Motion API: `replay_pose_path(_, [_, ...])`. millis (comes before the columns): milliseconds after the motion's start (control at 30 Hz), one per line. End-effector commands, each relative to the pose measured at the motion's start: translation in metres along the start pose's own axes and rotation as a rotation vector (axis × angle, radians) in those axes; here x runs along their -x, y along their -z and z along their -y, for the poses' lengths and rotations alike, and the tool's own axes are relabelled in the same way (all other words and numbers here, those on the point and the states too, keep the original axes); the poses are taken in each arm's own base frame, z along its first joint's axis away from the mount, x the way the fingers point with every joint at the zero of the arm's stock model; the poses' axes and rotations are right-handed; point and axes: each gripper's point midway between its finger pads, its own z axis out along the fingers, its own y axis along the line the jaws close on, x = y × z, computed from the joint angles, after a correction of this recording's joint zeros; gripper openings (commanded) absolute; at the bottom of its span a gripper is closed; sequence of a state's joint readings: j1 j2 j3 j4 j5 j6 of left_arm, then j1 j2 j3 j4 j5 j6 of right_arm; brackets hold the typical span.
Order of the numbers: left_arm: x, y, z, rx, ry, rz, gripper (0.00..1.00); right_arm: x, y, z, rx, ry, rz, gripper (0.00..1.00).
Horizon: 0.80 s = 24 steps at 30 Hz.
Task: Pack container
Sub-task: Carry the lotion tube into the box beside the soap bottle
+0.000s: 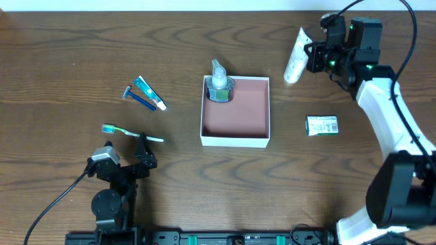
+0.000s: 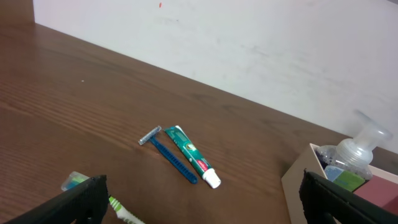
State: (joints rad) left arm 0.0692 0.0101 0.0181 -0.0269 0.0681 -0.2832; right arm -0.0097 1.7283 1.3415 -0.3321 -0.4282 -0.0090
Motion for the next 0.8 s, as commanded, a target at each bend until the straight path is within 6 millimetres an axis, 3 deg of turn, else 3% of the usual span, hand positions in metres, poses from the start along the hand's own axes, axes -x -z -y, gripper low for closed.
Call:
replay_pose_path(0, [-0.015, -0.001, -0.003, 0.003, -0.016, -0.049, 0.98, 0.058, 0.059, -0.043, 0.043, 0.157, 0.16, 0.01])
replay_pose_path(133, [-0.015, -0.001, -0.003, 0.003, -0.016, -0.049, 0.98, 0.071, 0.103, -0.065, 0.051, 0.207, 0.215, 0.01])
replay_pose_path(333, [-0.015, -0.001, -0.003, 0.003, -0.016, -0.049, 0.98, 0.072, 0.136, -0.094, 0.127, 0.291, 0.251, 0.01])
replay_pose_path(433, [-0.015, -0.001, -0.003, 0.003, -0.016, -0.049, 0.98, 0.067, 0.14, -0.116, 0.236, 0.34, 0.248, 0.01])
replay_pose_path(767, [-0.015, -0.001, -0.003, 0.003, -0.016, -0.049, 0.98, 0.042, 0.123, -0.179, 0.391, 0.564, 0.208, 0.01])
